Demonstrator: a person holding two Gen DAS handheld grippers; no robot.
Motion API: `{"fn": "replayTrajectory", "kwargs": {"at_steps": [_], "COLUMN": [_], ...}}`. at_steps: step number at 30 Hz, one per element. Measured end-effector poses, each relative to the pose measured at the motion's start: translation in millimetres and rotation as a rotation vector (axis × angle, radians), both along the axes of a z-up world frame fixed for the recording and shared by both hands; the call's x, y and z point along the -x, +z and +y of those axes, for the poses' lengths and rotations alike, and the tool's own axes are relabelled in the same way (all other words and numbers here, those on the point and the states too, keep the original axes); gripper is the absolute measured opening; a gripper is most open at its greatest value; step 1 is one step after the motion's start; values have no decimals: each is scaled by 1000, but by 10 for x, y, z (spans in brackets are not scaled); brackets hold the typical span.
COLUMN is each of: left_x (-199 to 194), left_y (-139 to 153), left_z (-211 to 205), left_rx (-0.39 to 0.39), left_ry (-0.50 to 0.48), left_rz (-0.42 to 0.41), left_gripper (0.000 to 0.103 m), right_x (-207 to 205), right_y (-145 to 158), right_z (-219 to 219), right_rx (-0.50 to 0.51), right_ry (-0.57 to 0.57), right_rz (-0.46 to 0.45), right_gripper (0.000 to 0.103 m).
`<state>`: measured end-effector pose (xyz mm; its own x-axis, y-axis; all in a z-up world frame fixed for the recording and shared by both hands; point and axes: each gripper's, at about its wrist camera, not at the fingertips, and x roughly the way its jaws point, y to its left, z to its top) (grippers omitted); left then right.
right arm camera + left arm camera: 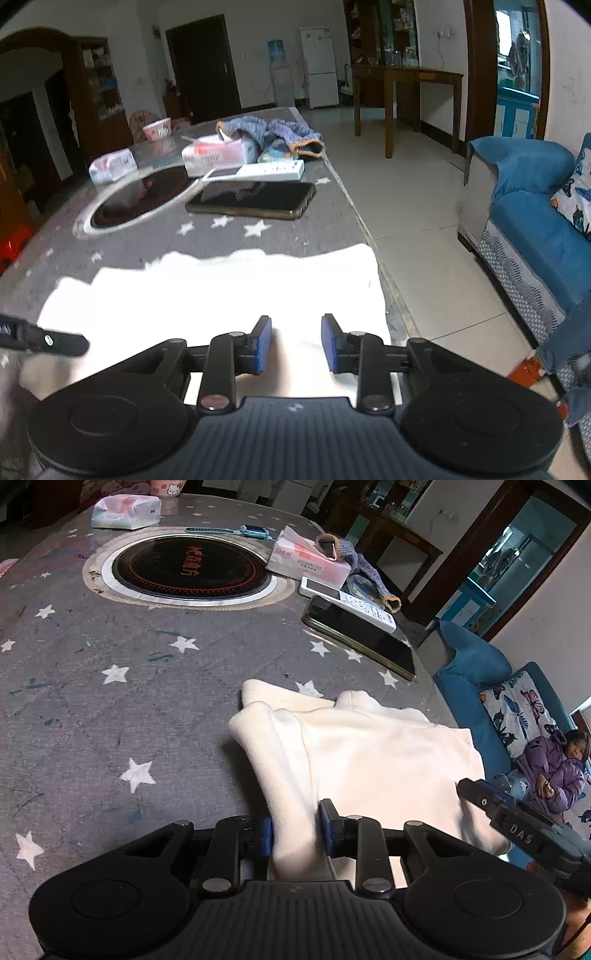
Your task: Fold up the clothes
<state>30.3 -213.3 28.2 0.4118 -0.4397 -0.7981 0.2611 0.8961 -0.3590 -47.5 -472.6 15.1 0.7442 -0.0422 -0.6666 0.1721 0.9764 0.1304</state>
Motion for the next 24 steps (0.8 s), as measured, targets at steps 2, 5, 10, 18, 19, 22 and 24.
{"fn": "replayTrajectory", "kwargs": {"at_steps": [2,5,10,18,19,22,24], "left_x": [-3,-7,-18,-93,-104,-134,-151], "left_y": [27,81,190,333,336,298,259], "left_z": [22,63,132,34,-3,-100,-159], "left_rx": [-9,-30,-52,-67,-71,-81,-92], "left_ry": [9,24,47,37,29,11,1], "left_rz": [-5,-22,-59,-108,-113,-115,-113], "left_gripper": [35,42,47,47,47,47,47], "right_x": [9,8,1,-93,-106,-143,-170], "right_y": [-16,14,93,107,100,83,63], "right_z": [18,14,30,52,52,59,64], "right_rx": [15,0,-3,0,-2,-5,0], "right_ry": [7,0,3,-6,-6,-6,-5], "right_rz": [7,5,-17,-19,-16,-9,-4], "right_gripper": [33,36,44,50,51,54,56]}}
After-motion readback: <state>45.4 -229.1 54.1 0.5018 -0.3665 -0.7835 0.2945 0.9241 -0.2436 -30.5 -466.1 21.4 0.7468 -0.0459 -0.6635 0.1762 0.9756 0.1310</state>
